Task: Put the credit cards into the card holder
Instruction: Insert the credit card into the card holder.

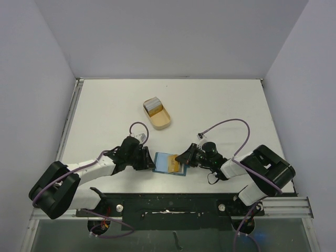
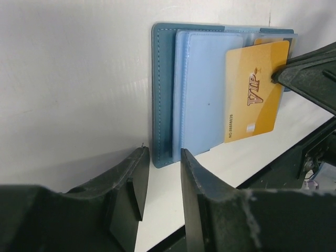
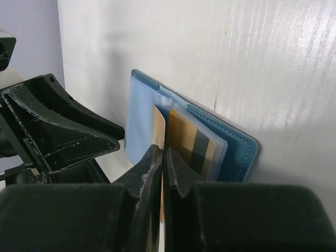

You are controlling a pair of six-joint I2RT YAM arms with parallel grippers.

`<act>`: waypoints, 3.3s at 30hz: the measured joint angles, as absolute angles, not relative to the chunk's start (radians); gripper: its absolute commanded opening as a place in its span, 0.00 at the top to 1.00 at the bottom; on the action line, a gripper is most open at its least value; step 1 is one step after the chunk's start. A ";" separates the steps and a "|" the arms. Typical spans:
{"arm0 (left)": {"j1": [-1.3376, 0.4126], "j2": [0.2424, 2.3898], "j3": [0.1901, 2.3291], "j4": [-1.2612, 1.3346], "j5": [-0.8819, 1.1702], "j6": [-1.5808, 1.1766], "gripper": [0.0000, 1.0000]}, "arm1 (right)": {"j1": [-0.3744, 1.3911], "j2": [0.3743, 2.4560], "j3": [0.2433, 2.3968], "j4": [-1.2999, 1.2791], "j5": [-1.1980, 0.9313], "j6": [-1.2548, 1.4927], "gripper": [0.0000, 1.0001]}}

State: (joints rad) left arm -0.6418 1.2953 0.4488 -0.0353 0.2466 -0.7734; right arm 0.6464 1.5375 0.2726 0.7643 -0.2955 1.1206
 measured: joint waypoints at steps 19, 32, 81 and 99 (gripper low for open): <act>-0.675 1.292 0.346 0.151 0.307 -0.891 0.79 | 0.642 1.550 0.273 0.785 -0.271 1.158 0.98; -0.680 1.282 0.321 0.187 0.307 -0.931 0.79 | 0.689 1.593 0.334 0.720 -0.253 1.137 0.69; -0.680 1.257 0.305 0.266 0.292 -0.958 0.79 | 0.820 1.503 0.513 0.366 -0.153 1.055 0.62; -0.678 1.182 0.341 0.170 0.212 -0.935 0.69 | 0.853 1.437 0.606 0.117 -0.053 0.978 0.74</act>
State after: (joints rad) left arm -0.6785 1.1824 0.3412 0.1696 0.2119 -0.9348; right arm 0.8532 1.4372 0.6064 0.1169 -0.0528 0.9783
